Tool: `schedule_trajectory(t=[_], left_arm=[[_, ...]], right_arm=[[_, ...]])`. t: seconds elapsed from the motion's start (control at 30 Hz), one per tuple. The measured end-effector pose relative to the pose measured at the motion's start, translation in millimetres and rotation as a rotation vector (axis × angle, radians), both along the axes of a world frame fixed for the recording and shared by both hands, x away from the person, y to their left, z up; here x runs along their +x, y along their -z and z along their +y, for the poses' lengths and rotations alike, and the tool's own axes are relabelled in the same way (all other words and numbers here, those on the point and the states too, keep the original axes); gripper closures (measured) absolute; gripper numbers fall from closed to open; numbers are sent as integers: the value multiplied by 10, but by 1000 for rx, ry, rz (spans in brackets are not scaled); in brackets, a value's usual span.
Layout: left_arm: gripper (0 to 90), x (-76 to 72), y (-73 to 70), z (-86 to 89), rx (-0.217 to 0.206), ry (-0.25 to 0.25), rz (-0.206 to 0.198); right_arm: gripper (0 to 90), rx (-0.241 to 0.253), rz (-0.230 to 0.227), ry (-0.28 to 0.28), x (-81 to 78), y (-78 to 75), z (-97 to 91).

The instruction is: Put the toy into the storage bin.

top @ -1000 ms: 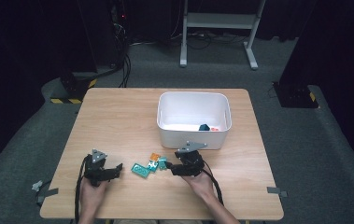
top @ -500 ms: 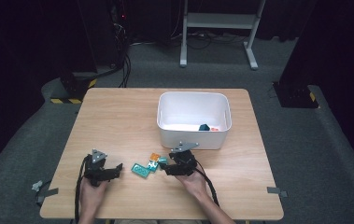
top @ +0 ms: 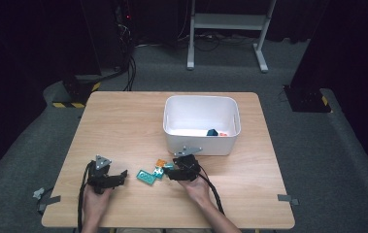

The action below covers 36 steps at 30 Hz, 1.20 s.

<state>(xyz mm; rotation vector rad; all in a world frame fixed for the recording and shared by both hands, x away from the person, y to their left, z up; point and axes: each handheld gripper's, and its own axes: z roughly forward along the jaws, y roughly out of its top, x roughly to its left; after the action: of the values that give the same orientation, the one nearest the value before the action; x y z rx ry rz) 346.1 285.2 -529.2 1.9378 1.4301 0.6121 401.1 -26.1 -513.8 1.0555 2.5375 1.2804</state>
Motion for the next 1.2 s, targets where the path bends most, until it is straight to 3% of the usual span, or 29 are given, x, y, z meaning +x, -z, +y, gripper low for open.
schedule_trajectory(t=[0.4,0.57,0.77,1.03,1.2], left_arm=[[115,0,0,0,0,0,0],[115,0,0,0,0,0,0],[115,0,0,0,0,0,0],[115,0,0,0,0,0,0],[115,0,0,0,0,0,0]], right_arm=[[427,-6,3,22,29,19,36],[449,-34,6,27,32,38,34],[487,-55,-10,25,23,49,1],[464,-84,-19,23,13,73,-26],[482,-108,-50,21,-16,77,-30]])
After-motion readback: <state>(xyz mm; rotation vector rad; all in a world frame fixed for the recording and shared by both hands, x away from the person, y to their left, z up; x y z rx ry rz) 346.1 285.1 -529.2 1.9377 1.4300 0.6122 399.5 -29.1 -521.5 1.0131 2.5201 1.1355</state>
